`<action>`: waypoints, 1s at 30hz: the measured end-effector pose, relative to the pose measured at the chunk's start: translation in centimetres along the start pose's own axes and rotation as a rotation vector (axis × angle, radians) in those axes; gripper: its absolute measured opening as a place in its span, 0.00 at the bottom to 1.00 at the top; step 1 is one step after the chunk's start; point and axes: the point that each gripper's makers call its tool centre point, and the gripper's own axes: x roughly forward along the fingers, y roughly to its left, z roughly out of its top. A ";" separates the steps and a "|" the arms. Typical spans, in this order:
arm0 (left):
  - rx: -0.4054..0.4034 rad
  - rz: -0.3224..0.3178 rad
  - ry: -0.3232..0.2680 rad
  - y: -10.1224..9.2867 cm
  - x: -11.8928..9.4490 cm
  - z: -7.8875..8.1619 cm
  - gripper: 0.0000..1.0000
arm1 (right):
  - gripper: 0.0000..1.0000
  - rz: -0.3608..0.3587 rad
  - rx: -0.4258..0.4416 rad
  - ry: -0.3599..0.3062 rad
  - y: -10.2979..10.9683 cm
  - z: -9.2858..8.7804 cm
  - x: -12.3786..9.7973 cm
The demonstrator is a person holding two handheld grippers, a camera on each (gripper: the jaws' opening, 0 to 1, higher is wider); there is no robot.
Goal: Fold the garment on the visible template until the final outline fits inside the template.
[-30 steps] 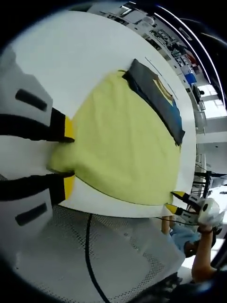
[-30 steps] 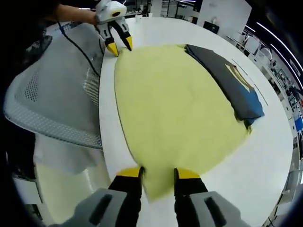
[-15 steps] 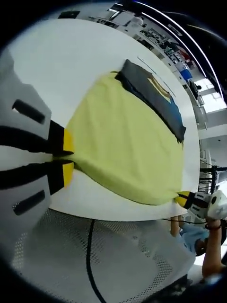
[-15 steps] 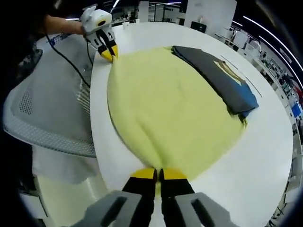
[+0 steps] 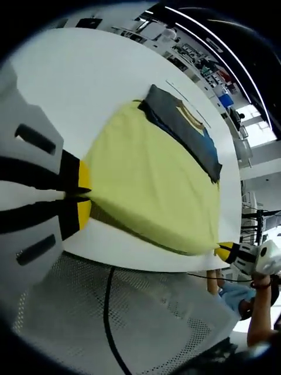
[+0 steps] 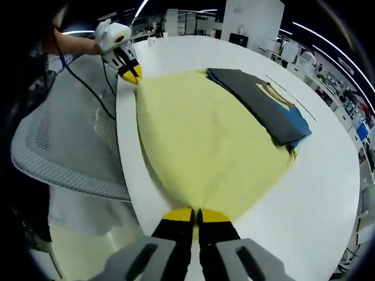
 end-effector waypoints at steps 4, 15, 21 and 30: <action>-0.013 -0.005 -0.004 -0.4 -0.9 0.2 0.01 | 0.00 0.001 0.005 -0.012 0.7 0.3 -0.8; -0.013 -0.041 -0.001 -2.3 -2.4 0.1 0.01 | 0.00 0.021 0.004 -0.004 2.7 0.2 -2.5; -0.060 -0.110 0.009 -3.8 -3.6 0.5 0.01 | 0.00 0.041 0.008 0.015 3.8 -0.3 -3.7; 0.030 -0.153 0.055 -4.9 -4.7 1.5 0.01 | 0.00 0.021 0.004 0.031 3.7 0.1 -5.4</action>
